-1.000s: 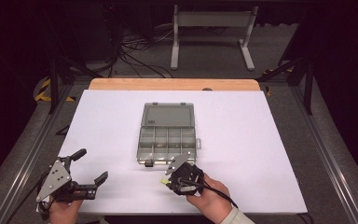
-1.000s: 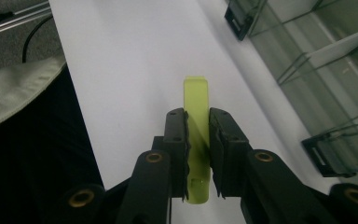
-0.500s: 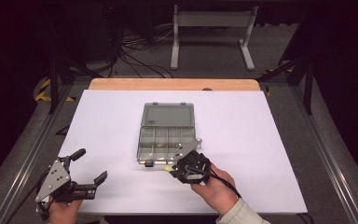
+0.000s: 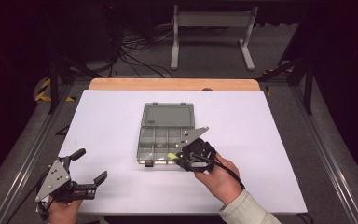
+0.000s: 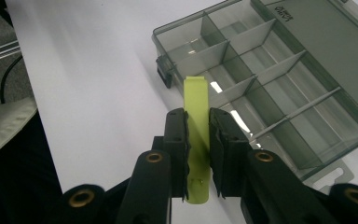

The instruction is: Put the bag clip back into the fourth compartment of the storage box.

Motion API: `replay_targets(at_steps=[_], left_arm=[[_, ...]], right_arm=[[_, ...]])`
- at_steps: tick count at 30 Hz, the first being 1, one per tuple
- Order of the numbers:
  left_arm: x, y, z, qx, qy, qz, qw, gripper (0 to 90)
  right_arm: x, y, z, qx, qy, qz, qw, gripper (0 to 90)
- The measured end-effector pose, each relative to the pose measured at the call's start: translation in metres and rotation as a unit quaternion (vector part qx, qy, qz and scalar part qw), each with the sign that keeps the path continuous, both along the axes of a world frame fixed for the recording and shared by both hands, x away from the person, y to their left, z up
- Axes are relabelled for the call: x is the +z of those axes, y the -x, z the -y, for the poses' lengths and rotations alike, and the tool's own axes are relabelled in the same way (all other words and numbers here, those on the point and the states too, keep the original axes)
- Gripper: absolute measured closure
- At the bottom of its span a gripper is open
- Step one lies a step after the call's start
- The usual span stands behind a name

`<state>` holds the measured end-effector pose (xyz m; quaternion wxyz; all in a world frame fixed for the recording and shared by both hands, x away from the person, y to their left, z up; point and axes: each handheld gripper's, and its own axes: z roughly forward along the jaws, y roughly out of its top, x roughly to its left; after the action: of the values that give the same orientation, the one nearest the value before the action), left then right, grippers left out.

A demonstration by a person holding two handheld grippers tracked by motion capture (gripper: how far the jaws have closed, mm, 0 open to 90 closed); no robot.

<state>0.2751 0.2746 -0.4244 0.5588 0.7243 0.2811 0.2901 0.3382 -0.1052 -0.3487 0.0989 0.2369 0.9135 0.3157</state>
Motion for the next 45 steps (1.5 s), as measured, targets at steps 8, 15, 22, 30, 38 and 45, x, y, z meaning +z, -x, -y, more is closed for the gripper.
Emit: replay_targets(at_steps=[8, 15, 22, 30, 38, 45], left_arm=[[-0.001, -0.001, 0.0, -0.002, -0.001, -0.003, 1.0, 0.6], [-0.001, -0.002, 0.001, -0.002, -0.002, -0.006, 1.0, 0.6], [-0.001, -0.002, 0.0, 0.001, 0.0, -0.002, 1.0, 0.5], [-0.001, -0.002, 0.0, 0.0, 0.001, -0.002, 1.0, 0.5], [-0.001, -0.002, 0.0, 0.0, 0.002, -0.003, 1.0, 0.5], [-0.001, -0.002, 0.0, 0.0, 0.002, -0.001, 1.0, 0.5]], right_arm=[[0.01, -0.013, 0.006, -0.011, 0.002, 0.007, 0.9999, 78.1], [0.019, -0.024, 0.008, -0.021, 0.003, 0.014, 0.9997, 78.1], [0.021, -0.04, 0.011, -0.035, 0.001, 0.014, 0.9993, 78.1], [0.015, -0.061, 0.012, -0.059, 0.003, 0.011, 0.9982, 78.1], [0.009, -0.079, 0.015, -0.075, 0.01, 0.008, 0.9971, 78.1], [0.003, -0.092, 0.015, -0.088, 0.016, -0.001, 0.996, 78.1]])
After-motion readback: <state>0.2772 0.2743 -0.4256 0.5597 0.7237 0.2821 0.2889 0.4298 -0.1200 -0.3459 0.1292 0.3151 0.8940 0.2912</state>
